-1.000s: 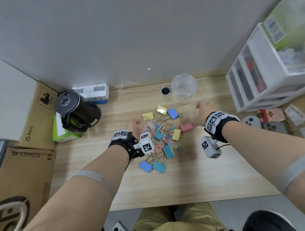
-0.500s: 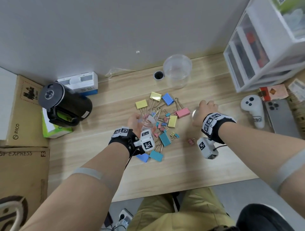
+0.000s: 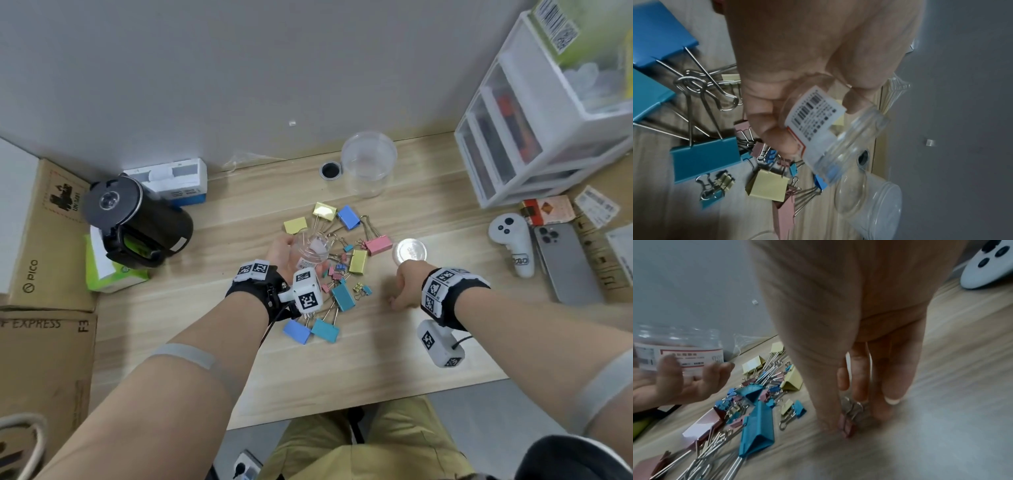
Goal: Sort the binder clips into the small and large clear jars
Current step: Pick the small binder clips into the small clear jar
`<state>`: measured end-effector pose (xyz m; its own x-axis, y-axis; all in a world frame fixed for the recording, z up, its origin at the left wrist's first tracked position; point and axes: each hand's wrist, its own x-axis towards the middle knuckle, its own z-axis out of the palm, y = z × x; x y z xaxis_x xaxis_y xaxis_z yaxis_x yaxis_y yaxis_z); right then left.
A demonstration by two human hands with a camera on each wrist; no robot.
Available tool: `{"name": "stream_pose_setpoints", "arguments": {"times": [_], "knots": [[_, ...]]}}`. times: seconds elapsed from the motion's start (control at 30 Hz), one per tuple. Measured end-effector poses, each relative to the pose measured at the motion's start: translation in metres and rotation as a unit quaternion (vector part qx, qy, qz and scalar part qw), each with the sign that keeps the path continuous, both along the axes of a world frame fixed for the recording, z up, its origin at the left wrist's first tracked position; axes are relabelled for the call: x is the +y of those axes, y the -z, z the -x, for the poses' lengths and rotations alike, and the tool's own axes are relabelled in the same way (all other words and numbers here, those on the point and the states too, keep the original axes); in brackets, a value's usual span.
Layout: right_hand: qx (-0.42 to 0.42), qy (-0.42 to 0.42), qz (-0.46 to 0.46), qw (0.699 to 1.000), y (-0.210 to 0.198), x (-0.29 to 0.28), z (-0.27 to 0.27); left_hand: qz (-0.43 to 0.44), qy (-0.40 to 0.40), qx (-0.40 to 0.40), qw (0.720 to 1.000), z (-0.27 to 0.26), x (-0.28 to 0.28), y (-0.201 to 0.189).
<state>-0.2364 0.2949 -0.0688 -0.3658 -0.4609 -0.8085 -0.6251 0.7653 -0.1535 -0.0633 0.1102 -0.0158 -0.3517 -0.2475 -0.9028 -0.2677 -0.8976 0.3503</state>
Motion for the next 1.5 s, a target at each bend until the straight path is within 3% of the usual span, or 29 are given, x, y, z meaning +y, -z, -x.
{"name": "stream_pose_setpoints", "arguments": {"times": [0.23,0.47,0.6,0.87,1.17,1.5], "knots": [[-0.010,0.006,-0.003,1.000,0.007,-0.009,-0.013,-0.021,-0.009,0.010,1.000,-0.024,-0.005,0.007],[-0.015,0.009,0.060,0.998,0.000,-0.023,-0.023,-0.033,-0.013,0.004,0.999,-0.039,-0.015,0.009],[0.016,-0.029,0.082,0.996,0.010,-0.027,-0.033,-0.043,-0.021,-0.002,0.999,-0.046,-0.021,0.012],[0.056,-0.017,0.132,0.990,0.015,-0.028,-0.045,-0.036,-0.024,-0.015,0.999,-0.058,-0.027,0.018],[0.042,0.018,0.161,0.986,0.018,-0.027,-0.054,-0.037,-0.023,-0.003,0.999,-0.067,-0.026,0.022],[0.019,-0.006,0.232,0.973,0.029,-0.016,-0.062,-0.043,-0.010,-0.014,0.999,-0.070,-0.016,0.031]]}}
